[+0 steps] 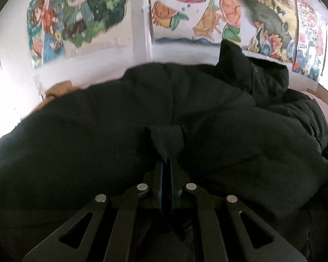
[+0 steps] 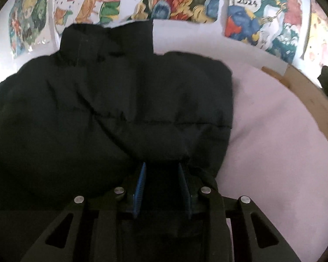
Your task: Fold large clothes
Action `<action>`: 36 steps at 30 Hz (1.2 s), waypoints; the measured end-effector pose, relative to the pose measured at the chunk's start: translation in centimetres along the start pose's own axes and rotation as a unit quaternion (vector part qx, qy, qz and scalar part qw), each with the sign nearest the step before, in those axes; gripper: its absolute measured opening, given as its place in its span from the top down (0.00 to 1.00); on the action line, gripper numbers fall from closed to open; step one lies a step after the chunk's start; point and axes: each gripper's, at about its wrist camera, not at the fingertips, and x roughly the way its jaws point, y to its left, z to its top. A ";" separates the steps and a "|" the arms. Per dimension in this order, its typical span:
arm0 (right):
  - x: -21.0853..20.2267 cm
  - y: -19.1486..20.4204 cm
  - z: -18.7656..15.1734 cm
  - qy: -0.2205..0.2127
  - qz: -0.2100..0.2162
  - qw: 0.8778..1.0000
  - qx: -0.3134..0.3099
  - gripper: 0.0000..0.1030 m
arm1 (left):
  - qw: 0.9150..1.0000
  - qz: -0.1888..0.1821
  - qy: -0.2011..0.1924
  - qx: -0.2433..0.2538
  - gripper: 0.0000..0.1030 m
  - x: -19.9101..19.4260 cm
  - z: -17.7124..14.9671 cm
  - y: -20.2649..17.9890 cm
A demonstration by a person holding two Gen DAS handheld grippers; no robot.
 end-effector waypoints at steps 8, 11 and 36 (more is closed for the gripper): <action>0.5 0.3 -1.2 -0.016 -0.012 1.000 -0.009 0.71 | 0.997 -0.044 -0.013 -0.055 0.87 -1.4 -0.2 2.0; -0.4 0.3 -1.0 -0.027 -0.002 1.000 -0.010 0.65 | 0.995 -0.055 -0.027 -0.083 0.63 -3.6 -0.2 3.1; -5.8 26.9 7.4 -0.035 0.126 0.986 -0.102 0.18 | 0.850 0.023 -0.116 -0.514 0.06 -21.1 -13.2 22.8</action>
